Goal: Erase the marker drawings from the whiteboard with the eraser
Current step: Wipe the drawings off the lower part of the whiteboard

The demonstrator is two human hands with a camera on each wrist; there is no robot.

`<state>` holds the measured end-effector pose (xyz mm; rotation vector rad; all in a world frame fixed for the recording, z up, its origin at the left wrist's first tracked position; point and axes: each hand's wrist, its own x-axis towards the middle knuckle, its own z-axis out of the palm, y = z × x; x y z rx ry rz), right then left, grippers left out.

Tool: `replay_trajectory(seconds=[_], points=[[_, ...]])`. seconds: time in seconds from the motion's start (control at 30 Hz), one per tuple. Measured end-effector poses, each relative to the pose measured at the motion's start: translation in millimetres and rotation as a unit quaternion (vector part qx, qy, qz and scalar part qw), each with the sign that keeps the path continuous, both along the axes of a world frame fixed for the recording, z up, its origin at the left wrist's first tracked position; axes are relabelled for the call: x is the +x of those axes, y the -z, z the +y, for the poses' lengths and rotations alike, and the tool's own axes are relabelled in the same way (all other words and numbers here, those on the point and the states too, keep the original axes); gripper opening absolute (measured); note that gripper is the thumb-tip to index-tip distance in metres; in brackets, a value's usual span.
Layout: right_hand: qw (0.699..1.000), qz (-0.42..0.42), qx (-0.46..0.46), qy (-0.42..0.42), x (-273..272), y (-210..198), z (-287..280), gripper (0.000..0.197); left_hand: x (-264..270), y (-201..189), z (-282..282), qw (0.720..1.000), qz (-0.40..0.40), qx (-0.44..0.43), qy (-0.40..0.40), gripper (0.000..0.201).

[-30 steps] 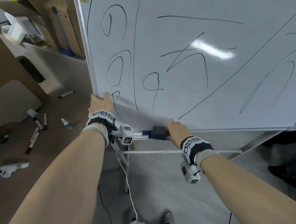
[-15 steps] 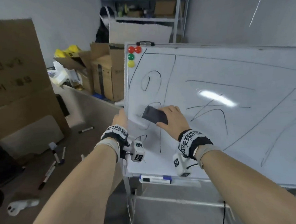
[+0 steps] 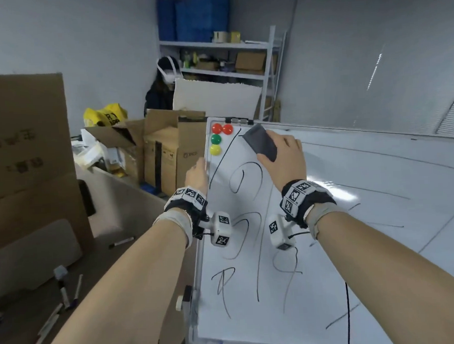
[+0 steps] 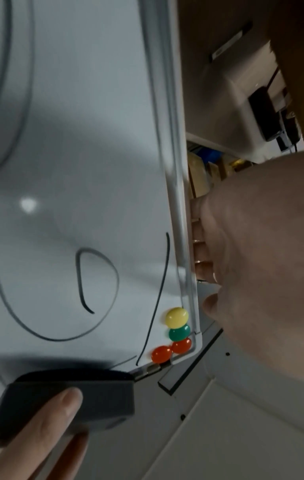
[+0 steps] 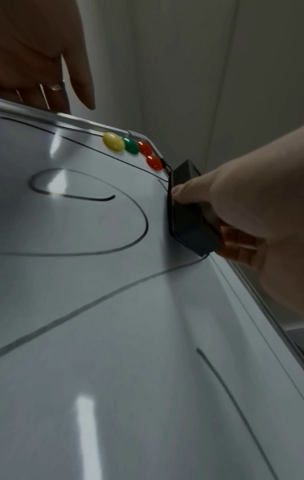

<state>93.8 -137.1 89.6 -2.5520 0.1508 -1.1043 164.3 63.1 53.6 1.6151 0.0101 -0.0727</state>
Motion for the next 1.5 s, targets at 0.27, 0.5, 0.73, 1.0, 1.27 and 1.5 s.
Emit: replay_trajectory(seconds=[0.27, 0.5, 0.73, 1.0, 1.27, 1.5], points=[[0.993, -0.07, -0.083, -0.038, 43.9, -17.6, 4.8, 0.061, 26.8, -4.9, -9.5, 0.992, -0.059, 0.093, -0.057, 0.051], [0.991, -0.063, -0.093, -0.071, 41.1, -7.1, 1.0, 0.059, 28.0, -0.6, -14.0, 0.982, -0.098, 0.149, -0.061, 0.057], [0.995, -0.055, -0.05, -0.068, 41.0, -5.3, 6.6, 0.061, 32.2, 4.5, -9.5, 0.982, -0.097, 0.153, -0.054, 0.059], [0.998, -0.056, -0.017, -0.021, 42.4, -13.6, 7.6, 0.062, 34.0, 7.1, -7.1, 0.98, -0.108, 0.166, -0.031, 0.057], [0.991, -0.032, -0.085, -0.102, 39.0, 11.8, 29.2, 0.06, 43.3, 10.9, 4.9, 0.977, -0.108, 0.181, -0.035, 0.059], [0.991, -0.026, -0.079, -0.102, 36.5, 32.5, 36.7, 0.059, 48.0, 14.6, 5.0, 0.979, -0.114, 0.17, -0.018, 0.059]])
